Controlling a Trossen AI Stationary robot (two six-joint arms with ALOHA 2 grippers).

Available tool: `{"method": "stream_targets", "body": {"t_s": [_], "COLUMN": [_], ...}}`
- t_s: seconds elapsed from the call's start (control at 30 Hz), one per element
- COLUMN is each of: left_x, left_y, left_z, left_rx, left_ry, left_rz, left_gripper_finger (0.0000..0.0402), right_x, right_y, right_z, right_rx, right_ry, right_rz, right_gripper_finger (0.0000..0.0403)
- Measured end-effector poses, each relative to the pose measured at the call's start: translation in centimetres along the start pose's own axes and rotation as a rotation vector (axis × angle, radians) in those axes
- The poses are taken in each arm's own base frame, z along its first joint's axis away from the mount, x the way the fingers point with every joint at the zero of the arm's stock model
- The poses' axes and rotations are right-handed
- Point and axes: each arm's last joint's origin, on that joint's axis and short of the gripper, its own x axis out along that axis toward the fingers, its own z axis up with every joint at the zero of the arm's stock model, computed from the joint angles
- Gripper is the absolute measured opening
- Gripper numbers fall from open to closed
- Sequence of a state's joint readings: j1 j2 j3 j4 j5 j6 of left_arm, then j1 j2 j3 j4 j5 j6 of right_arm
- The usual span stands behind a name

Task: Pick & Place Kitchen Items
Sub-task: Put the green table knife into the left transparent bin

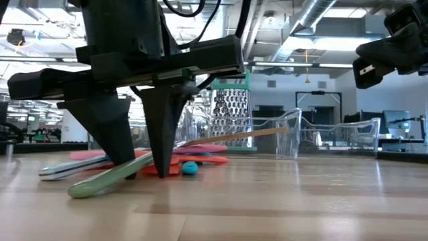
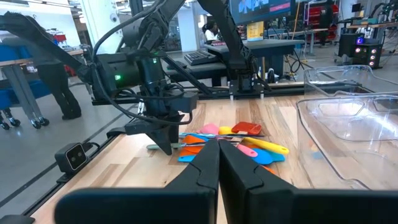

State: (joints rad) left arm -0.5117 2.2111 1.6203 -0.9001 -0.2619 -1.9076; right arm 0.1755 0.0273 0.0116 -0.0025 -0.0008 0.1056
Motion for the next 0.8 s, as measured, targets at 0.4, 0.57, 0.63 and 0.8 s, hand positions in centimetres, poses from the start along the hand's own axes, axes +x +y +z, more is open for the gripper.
{"method": "stream_targets", "body": {"t_s": [0.4, 0.57, 0.63, 0.8], "left_x": [-0.1, -0.2, -0.4, -1.4], "left_y": [0.1, 0.2, 0.3, 0.3], "left_z": [-0.6, -1.0, -1.1, -0.9], "left_rx": [0.059, 0.069, 0.071, 0.066], "left_ry": [-0.012, -0.026, -0.032, -0.007], "left_rz": [-0.015, -0.027, -0.035, -0.052], "left_gripper_finger": [0.0021, 0.0021, 0.0021, 0.0021], "right_x": [0.0, 0.0, 0.0, 0.0], "right_y": [0.0, 0.0, 0.0, 0.0], "right_z": [0.0, 0.0, 0.0, 0.0], "right_rx": [0.000, 0.000, 0.000, 0.000], "right_ry": [0.000, 0.000, 0.000, 0.000], "right_rz": [0.000, 0.000, 0.000, 0.000], "right_gripper_finger": [0.0000, 0.0000, 0.0000, 0.0000]}}
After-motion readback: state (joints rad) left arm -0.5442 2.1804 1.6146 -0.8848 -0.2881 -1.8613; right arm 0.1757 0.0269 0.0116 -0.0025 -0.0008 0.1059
